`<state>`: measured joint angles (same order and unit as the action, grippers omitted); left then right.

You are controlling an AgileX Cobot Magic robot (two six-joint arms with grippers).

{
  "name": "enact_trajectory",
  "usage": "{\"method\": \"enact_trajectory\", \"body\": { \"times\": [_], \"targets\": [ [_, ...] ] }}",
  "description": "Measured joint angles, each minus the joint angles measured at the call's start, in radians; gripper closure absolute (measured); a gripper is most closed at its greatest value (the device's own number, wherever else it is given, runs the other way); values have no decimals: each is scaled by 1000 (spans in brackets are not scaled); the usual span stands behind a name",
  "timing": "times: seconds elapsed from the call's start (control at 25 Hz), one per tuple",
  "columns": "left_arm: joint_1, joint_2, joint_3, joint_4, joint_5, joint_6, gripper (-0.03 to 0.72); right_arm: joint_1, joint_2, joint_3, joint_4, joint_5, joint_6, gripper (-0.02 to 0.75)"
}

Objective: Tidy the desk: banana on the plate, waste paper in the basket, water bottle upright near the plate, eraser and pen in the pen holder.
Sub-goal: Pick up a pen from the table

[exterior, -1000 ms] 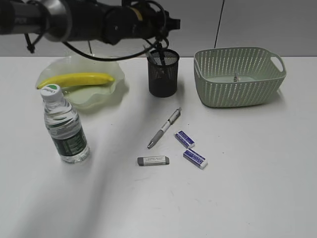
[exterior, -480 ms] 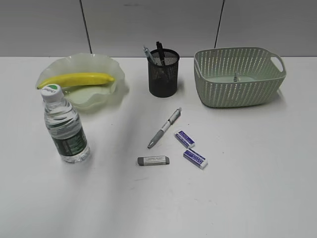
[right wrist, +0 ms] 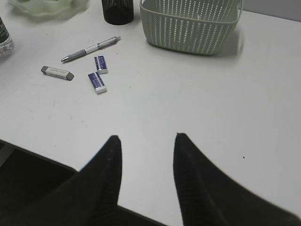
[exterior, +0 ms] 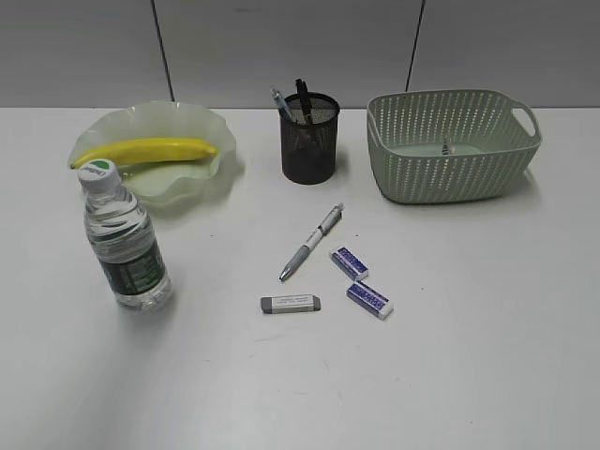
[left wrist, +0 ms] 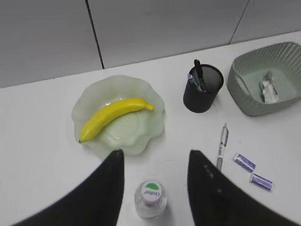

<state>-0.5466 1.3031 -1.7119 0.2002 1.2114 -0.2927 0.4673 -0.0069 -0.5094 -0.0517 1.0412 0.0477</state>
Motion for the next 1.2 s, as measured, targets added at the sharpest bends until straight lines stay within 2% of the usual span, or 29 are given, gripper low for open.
{"method": "enact_trajectory", "body": {
  "times": [0.16,0.48,0.56,0.72,0.96,1.2],
  "targets": [
    [0,-233,163,0,1,2,372,0,0,0,0,0,0,430],
    [0,-737,728,0,2,4,396,0,0,0,1,0,0,430],
    [0,-862,881,-5,-28,4,396,0,0,0,1,0,0,430],
    [0,-1085,1094,-51,-145,5,398,0,0,0,1,0,0,430],
    [0,-1257,1165,-37,-151,19,399,0,74,-5,1,-9,0,430],
    [0,-1309,1173,-33,-146,23,406,0,498,-124,7,-179,-48,430]
  ]
}}
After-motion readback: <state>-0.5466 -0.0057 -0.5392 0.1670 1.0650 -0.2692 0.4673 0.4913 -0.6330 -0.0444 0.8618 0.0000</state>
